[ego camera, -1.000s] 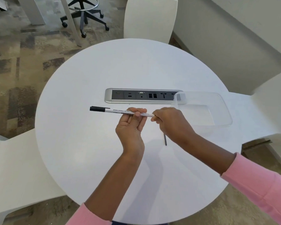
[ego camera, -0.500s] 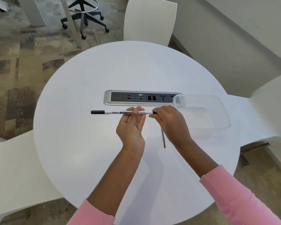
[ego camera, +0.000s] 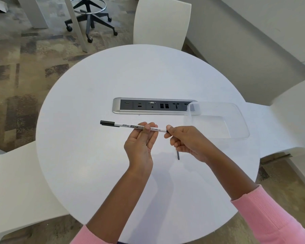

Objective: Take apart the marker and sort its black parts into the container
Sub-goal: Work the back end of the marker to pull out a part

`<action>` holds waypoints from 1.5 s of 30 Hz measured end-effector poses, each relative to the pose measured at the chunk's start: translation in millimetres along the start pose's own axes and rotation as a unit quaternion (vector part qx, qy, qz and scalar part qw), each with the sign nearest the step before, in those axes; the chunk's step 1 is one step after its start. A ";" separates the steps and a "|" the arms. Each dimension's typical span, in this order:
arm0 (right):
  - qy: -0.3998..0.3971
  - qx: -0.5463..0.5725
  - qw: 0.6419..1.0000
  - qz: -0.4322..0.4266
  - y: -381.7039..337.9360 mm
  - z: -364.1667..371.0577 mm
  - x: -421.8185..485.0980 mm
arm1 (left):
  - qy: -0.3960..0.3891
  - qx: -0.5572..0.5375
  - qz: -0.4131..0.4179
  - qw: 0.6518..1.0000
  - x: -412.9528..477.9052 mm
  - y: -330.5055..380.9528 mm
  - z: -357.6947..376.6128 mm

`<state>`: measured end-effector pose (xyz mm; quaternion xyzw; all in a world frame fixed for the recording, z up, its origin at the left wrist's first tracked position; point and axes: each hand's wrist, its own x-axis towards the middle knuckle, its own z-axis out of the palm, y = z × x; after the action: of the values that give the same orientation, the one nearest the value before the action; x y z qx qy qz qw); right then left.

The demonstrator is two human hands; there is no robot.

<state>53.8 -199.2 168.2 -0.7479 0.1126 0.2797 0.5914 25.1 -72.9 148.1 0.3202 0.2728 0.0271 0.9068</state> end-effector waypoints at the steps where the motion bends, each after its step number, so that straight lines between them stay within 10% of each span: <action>1: -0.006 0.009 1.000 0.009 0.4 1.2 0.1 | -0.001 0.001 0.000 1.000 -0.5 0.0 -0.4; 10: -0.093 0.149 0.982 0.070 4.0 8.9 1.0 | 0.007 0.005 0.002 1.000 -4.6 1.5 -3.2; 21: 0.091 -0.109 0.954 -0.263 26.3 20.6 4.0 | 0.030 -0.041 -0.048 0.998 -5.8 7.9 0.2; 25: 0.140 -0.253 0.878 -0.381 33.9 13.6 6.5 | 0.028 -0.048 -0.069 0.996 -7.9 7.8 1.1; 31: 0.209 -0.502 0.627 -0.558 41.0 -13.7 14.4 | 0.031 -0.041 -0.094 0.994 -11.7 1.8 -0.7; 34: 0.212 -0.544 0.576 -0.572 43.4 -21.6 18.4 | 0.032 -0.039 -0.096 0.994 -11.1 1.5 -0.9; 36: 0.215 -0.525 0.633 -0.527 45.2 -20.2 16.4 | 0.032 -0.039 -0.093 0.994 -10.2 2.3 -1.0; 41: 0.156 -0.051 0.958 -0.235 40.4 3.4 1.5 | 0.032 -0.028 -0.076 0.996 -7.9 3.9 -2.9; 45: 0.058 0.112 0.989 -0.076 32.4 10.4 -7.2 | 0.028 -0.016 -0.064 0.997 -8.1 1.7 -4.2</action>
<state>28.8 -199.5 144.1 -0.6985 0.1202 0.1764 0.6831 16.2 -71.0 150.2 0.2864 0.3178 -0.0172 0.9037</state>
